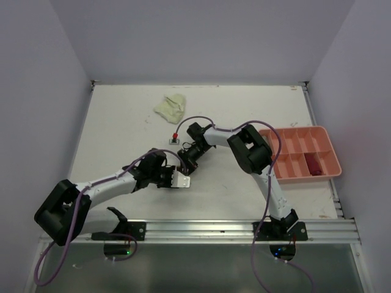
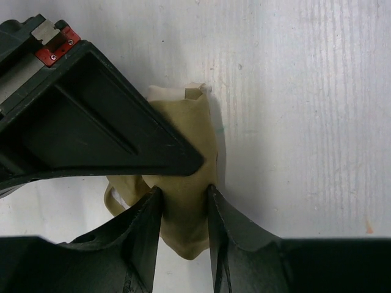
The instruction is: Roll the underwear
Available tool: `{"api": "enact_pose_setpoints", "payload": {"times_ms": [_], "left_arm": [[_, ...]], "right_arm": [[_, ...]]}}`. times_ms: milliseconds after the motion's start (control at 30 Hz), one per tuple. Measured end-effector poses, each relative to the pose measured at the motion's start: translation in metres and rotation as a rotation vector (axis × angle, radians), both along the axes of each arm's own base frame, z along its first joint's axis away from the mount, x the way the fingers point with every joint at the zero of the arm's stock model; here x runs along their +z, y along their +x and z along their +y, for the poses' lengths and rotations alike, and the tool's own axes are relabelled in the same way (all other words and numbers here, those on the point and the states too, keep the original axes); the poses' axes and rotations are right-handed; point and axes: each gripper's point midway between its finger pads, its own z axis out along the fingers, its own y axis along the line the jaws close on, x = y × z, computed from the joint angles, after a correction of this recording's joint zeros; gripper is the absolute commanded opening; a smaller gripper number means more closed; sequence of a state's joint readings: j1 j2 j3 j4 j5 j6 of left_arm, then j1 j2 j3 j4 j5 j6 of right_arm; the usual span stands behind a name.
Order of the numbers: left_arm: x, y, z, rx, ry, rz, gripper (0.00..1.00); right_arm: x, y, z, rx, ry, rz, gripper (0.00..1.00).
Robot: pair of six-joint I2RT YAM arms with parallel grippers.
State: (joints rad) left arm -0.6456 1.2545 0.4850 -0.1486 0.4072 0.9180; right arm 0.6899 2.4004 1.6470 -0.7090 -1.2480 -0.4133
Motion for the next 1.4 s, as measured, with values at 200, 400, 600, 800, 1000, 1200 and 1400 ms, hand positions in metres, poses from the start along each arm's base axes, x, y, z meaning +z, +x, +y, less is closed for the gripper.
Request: {"api": "enact_pose_setpoints", "payload": {"times_ms": [200,400,600,800,1000,1200,1400], "left_arm": [[-0.004,0.004,-0.004,0.019,0.013,0.043,0.15],[-0.005,0.006,-0.012,0.019,0.044,0.146,0.0],[-0.003,0.011,-0.02,0.007,0.048,0.256,0.0],[-0.002,0.01,-0.023,-0.022,0.04,0.439,0.0],[-0.003,0.014,-0.024,-0.01,0.021,0.746,0.0],[-0.003,0.015,-0.028,0.075,-0.026,1.107,0.0],[-0.005,0.008,-0.028,0.155,0.003,1.34,0.0]], "right_arm": [[0.0,0.002,-0.004,-0.01,-0.013,0.015,0.02],[0.001,0.006,-0.011,-0.032,-0.052,0.039,0.5],[0.015,0.032,-0.021,-0.091,-0.083,-0.007,0.59],[0.048,0.132,-0.06,-0.293,-0.06,-0.244,0.57],[0.101,0.175,-0.116,-0.438,-0.066,-0.456,0.54],[0.157,0.13,-0.131,-0.367,-0.041,-0.734,0.48],[0.135,0.042,-0.099,-0.12,-0.07,-0.961,0.52]]}}
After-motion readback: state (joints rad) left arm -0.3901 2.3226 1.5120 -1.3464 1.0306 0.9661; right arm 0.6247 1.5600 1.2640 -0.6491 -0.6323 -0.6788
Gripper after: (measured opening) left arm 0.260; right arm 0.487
